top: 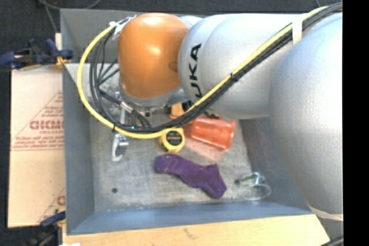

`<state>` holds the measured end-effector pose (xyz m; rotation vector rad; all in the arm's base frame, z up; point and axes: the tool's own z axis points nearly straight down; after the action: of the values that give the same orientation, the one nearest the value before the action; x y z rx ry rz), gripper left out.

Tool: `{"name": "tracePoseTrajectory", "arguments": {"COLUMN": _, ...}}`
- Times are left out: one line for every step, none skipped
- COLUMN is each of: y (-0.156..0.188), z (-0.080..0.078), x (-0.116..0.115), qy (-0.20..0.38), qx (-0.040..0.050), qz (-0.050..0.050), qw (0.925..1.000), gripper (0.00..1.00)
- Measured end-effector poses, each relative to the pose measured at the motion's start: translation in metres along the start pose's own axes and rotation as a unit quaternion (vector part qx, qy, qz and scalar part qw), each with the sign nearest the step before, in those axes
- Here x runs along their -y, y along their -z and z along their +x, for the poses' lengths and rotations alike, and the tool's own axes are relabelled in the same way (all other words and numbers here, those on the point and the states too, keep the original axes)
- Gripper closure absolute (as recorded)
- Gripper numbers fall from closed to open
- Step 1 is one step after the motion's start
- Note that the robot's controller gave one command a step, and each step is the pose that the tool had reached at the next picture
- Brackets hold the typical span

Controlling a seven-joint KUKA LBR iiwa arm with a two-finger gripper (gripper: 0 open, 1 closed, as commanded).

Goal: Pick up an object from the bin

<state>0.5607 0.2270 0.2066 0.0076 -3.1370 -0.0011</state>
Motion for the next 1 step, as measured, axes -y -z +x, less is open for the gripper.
{"name": "tracePoseTrajectory", "arguments": {"y": 0.0044, "z": -0.0020, "x": 0.0011, "qy": -0.002, "qx": 0.0038, "qz": -0.001, "qw": 1.0000, "gripper": 0.00}}
